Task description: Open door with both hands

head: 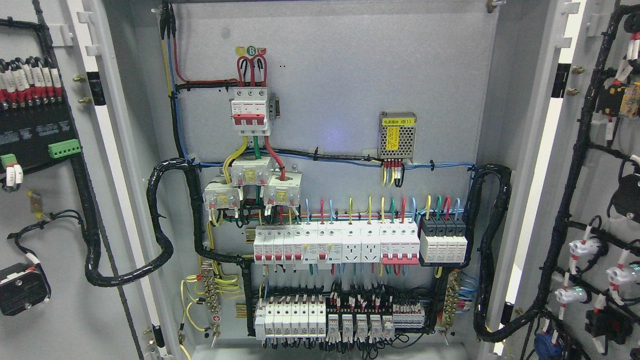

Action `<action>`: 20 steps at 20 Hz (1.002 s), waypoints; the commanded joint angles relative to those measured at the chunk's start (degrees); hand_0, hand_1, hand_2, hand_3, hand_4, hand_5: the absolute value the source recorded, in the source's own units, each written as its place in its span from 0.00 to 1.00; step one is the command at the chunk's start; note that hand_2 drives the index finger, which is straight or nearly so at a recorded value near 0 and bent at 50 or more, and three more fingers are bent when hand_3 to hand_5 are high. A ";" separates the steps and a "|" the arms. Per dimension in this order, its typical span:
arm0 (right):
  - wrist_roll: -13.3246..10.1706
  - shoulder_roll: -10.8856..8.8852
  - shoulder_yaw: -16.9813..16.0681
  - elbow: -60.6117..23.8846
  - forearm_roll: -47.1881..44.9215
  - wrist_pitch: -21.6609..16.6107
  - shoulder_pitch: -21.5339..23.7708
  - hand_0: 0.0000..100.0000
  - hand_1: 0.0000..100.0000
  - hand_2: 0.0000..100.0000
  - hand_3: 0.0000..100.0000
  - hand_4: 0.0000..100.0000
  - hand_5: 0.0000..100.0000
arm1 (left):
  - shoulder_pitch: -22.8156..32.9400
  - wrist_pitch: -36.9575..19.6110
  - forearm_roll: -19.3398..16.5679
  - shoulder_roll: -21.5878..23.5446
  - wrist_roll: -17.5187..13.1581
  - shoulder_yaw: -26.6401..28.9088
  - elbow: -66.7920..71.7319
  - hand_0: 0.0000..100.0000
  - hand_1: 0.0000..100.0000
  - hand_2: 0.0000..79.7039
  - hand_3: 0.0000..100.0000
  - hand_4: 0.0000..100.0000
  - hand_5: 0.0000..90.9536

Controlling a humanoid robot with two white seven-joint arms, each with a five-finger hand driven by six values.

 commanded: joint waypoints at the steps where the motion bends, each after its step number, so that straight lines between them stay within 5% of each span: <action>1: 0.03 -0.13 1.24 -1.19 0.08 -18.63 0.10 0.11 0.00 0.00 0.00 0.00 0.00 | -0.63 3.93 0.13 0.71 0.01 1.10 1.18 0.00 0.00 0.00 0.00 0.03 0.00; 16: 0.03 -1.01 4.32 -2.16 0.70 -18.63 -0.34 0.11 0.00 0.00 0.00 0.00 0.00 | -9.95 11.49 0.22 1.86 0.10 1.71 9.00 0.00 0.00 0.00 0.00 0.03 0.00; 20: 0.03 -1.01 7.30 -2.08 0.70 -18.63 -0.60 0.11 0.00 0.00 0.00 0.00 0.00 | -11.36 12.37 0.30 3.00 0.10 1.80 10.41 0.00 0.00 0.00 0.00 0.03 0.00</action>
